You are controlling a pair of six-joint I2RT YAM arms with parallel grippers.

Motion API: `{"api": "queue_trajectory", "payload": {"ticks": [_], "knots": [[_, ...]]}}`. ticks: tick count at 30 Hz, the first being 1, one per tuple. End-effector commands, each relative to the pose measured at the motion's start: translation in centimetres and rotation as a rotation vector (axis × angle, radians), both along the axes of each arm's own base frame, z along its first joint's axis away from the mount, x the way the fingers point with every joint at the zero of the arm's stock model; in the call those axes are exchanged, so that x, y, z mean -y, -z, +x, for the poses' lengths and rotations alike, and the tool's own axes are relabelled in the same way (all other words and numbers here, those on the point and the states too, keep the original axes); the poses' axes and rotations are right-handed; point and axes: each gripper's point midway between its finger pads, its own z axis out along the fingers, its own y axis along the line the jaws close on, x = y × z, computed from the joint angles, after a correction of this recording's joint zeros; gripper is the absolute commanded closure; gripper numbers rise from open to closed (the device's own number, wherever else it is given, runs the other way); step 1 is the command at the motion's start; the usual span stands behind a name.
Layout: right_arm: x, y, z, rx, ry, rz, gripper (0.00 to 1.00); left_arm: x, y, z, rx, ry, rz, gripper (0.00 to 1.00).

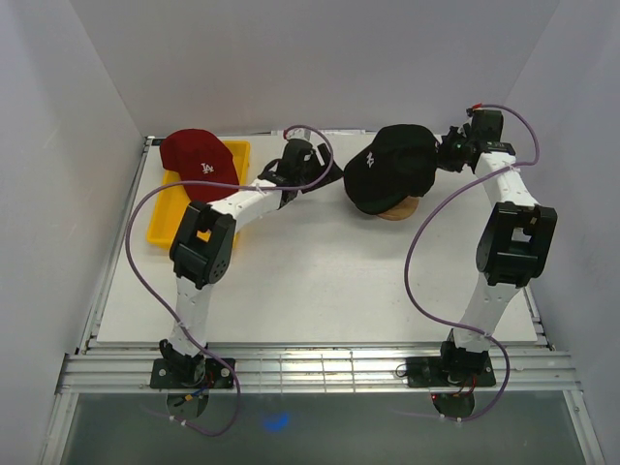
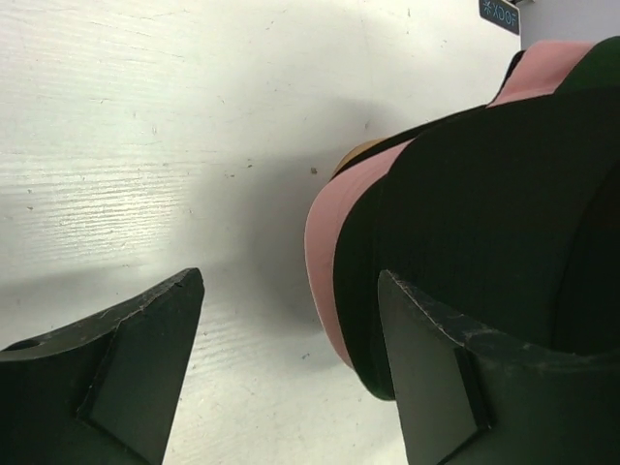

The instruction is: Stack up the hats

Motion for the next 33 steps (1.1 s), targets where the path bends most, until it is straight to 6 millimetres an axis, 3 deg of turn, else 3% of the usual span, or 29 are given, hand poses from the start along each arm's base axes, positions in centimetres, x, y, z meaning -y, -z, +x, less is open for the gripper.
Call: {"api": "queue_trajectory", "payload": {"ticks": [1, 5, 11, 15, 16, 17, 19, 22, 29, 33], "knots": [[0.0, 1.4, -1.3, -0.076, -0.005, -0.03, 0.87, 0.0, -6.7, -0.9, 0.097, 0.009, -0.088, 0.17], [0.0, 1.1, -1.3, -0.07, -0.004, -0.029, 0.87, -0.3, -9.4, -1.2, 0.148, 0.002, -0.127, 0.18], [0.0, 0.6, -1.1, -0.059, -0.005, -0.029, 0.87, -1.6, -11.5, -2.3, 0.173, -0.003, -0.252, 0.16], [0.0, 0.1, -1.0, -0.052, -0.003, -0.029, 0.87, -0.2, -10.6, -3.2, 0.128, 0.069, -0.318, 0.19], [0.1, 0.0, -1.0, -0.052, -0.002, -0.026, 0.87, 0.1, -9.3, -3.7, 0.088, 0.078, -0.337, 0.19], [0.0, -0.2, -1.0, -0.046, -0.004, -0.025, 0.87, 0.3, -9.6, -3.7, 0.106, 0.089, -0.366, 0.2], [-0.2, -0.2, -0.9, -0.046, -0.007, -0.019, 0.87, 0.6, -8.1, -3.9, 0.069, 0.09, -0.39, 0.2], [-0.1, -0.1, -1.0, -0.051, -0.007, -0.018, 0.87, 1.1, -7.4, -3.9, 0.067, 0.11, -0.425, 0.2], [-0.4, 0.6, -1.4, -0.061, -0.019, -0.013, 0.88, 2.4, -8.2, -3.9, 0.106, 0.171, -0.527, 0.19], [-0.3, 0.6, -1.3, -0.062, -0.019, -0.016, 0.87, 2.7, -7.1, -3.8, 0.08, 0.169, -0.558, 0.2]]}}
